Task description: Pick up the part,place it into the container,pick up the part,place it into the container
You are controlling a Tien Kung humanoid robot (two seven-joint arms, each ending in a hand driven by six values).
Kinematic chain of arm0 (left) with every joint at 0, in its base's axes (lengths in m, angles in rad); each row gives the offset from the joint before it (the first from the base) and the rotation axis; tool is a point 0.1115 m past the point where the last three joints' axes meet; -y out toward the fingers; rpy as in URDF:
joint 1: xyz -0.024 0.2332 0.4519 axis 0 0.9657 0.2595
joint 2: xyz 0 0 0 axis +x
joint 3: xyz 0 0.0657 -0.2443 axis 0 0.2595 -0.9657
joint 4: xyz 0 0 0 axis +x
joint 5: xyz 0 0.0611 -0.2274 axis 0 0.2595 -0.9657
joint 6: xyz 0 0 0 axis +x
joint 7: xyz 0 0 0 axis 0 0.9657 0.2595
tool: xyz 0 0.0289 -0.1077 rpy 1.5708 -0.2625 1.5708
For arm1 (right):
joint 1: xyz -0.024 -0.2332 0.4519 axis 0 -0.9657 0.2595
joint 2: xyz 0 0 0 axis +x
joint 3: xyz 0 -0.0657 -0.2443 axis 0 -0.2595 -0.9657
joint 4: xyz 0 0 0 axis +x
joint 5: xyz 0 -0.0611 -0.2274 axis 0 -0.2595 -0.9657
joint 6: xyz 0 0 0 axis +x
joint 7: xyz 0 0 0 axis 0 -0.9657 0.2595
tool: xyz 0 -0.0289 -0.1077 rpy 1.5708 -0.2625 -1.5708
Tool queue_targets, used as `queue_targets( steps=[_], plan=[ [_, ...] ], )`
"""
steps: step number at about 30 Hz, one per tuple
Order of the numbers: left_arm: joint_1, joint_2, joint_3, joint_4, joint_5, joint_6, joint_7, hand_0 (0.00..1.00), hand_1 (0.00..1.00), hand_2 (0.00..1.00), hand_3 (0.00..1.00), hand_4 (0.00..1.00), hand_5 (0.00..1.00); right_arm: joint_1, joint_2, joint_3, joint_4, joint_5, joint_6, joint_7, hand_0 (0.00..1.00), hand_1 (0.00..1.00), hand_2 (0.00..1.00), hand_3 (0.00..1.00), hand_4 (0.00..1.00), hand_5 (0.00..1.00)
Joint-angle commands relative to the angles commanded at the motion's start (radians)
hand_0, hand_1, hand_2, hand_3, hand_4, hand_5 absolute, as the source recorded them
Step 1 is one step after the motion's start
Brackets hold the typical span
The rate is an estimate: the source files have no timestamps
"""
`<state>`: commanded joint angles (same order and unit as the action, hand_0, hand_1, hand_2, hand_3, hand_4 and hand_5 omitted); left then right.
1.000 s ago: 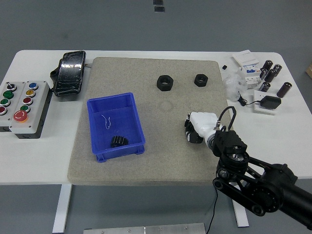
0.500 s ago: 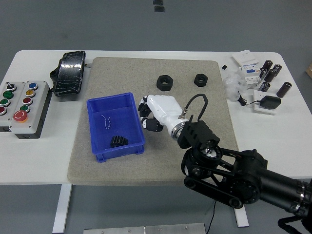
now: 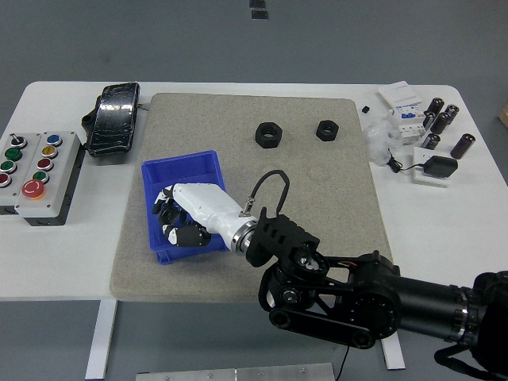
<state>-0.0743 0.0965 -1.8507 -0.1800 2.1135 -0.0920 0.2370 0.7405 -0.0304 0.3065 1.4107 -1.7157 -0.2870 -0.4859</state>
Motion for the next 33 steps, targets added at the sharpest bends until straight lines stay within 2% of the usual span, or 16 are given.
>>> queue_targets(
  steps=[11,12,13,17,18,20,23,24,28,29,30,33],
  plan=[
    [-0.002,0.0,0.007,0.0,-0.008,0.003,-0.005,0.656,0.591,0.558,0.629,0.673,0.477,-0.017,0.005,0.03,-0.025,-0.138,0.016,-0.096,0.152,0.397,0.695,0.809,0.552,0.245],
    [-0.002,-0.001,0.006,0.0,-0.007,0.003,-0.005,0.656,0.59,0.559,0.627,0.672,0.479,-0.018,0.004,0.031,-0.025,-0.151,0.02,-0.103,0.144,0.383,0.726,0.806,0.604,0.274],
    [-0.001,-0.001,0.006,0.0,-0.006,0.003,-0.004,0.656,0.59,0.559,0.627,0.672,0.479,-0.02,0.004,0.034,-0.024,-0.162,0.021,-0.108,0.144,0.383,0.726,0.806,0.604,0.274],
    [-0.001,0.0,0.007,0.0,-0.008,0.003,-0.005,0.656,0.59,0.559,0.627,0.672,0.479,-0.036,-0.004,0.079,0.002,-0.201,-0.006,-0.106,0.144,0.383,0.726,0.806,0.604,0.274],
    [-0.001,-0.001,0.008,0.0,-0.009,0.003,-0.006,0.656,0.59,0.559,0.628,0.669,0.474,-0.043,-0.01,0.098,0.011,-0.202,-0.021,-0.099,0.137,0.373,0.709,0.763,0.614,0.285],
    [-0.001,-0.001,0.008,0.0,-0.008,0.003,-0.007,0.656,0.59,0.559,0.628,0.669,0.474,-0.068,-0.029,0.151,0.025,-0.177,-0.065,-0.067,0.137,0.373,0.709,0.763,0.614,0.285],
    [-0.001,-0.002,0.01,0.0,-0.011,0.003,-0.01,0.656,0.59,0.559,0.628,0.669,0.474,-0.122,-0.06,0.242,0.01,-0.1,-0.115,-0.003,0.137,0.373,0.709,0.763,0.614,0.285],
    [0.0,-0.002,0.01,0.0,-0.012,0.004,-0.011,0.656,0.59,0.558,0.624,0.65,0.46,-0.147,-0.073,0.28,0.001,-0.063,-0.123,0.027,0.143,0.367,0.688,0.728,0.628,0.284],
    [0.006,-0.004,0.016,0.0,-0.029,0.009,-0.017,0.656,0.59,0.558,0.624,0.65,0.46,-0.248,-0.115,0.43,-0.015,0.087,-0.098,0.158,0.143,0.367,0.688,0.728,0.628,0.284],
    [0.011,-0.004,0.013,0.0,-0.03,0.012,-0.018,0.656,0.59,0.558,0.624,0.65,0.46,-0.281,-0.125,0.472,-0.012,0.129,-0.079,0.2,0.143,0.367,0.688,0.728,0.628,0.284],
    [0.014,-0.004,0.009,0.0,-0.028,0.014,-0.019,0.656,0.59,0.558,0.624,0.649,0.459,-0.309,-0.132,0.508,-0.009,0.165,-0.064,0.236,0.16,0.361,0.677,0.717,0.668,0.291],
    [0.025,-0.003,0.002,0.0,-0.029,0.022,-0.025,0.656,0.59,0.558,0.624,0.649,0.459,-0.403,-0.155,0.628,0.017,0.285,-0.022,0.353,0.16,0.361,0.677,0.717,0.668,0.291]
  ],
)
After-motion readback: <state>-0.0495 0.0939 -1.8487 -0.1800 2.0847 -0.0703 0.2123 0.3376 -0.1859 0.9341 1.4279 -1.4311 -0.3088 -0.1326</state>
